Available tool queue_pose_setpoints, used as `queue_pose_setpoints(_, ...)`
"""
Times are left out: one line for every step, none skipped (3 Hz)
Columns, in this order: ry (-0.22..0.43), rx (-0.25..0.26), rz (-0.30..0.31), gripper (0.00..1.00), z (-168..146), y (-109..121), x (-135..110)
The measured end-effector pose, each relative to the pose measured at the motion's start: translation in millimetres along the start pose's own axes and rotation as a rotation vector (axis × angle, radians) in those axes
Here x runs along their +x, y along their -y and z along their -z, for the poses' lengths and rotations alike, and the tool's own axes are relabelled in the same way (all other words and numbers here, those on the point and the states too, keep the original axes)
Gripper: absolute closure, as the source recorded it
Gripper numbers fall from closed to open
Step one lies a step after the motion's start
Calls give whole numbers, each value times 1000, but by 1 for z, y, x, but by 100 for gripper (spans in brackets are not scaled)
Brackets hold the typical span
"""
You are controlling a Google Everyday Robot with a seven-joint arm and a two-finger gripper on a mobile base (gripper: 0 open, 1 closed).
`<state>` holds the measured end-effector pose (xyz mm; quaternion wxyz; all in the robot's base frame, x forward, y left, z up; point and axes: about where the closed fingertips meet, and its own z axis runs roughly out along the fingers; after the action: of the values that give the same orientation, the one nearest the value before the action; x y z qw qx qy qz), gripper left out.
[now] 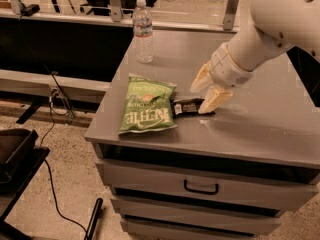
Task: Move rxbar chocolate near green jalapeno chip bag
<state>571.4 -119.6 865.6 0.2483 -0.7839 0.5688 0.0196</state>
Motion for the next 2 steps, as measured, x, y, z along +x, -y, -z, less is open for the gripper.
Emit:
queue_pose_setpoints(66, -20, 14, 0, -1, -2, -9)
queue_pose_setpoints(87, -14, -12, 0, 11, -1, 5)
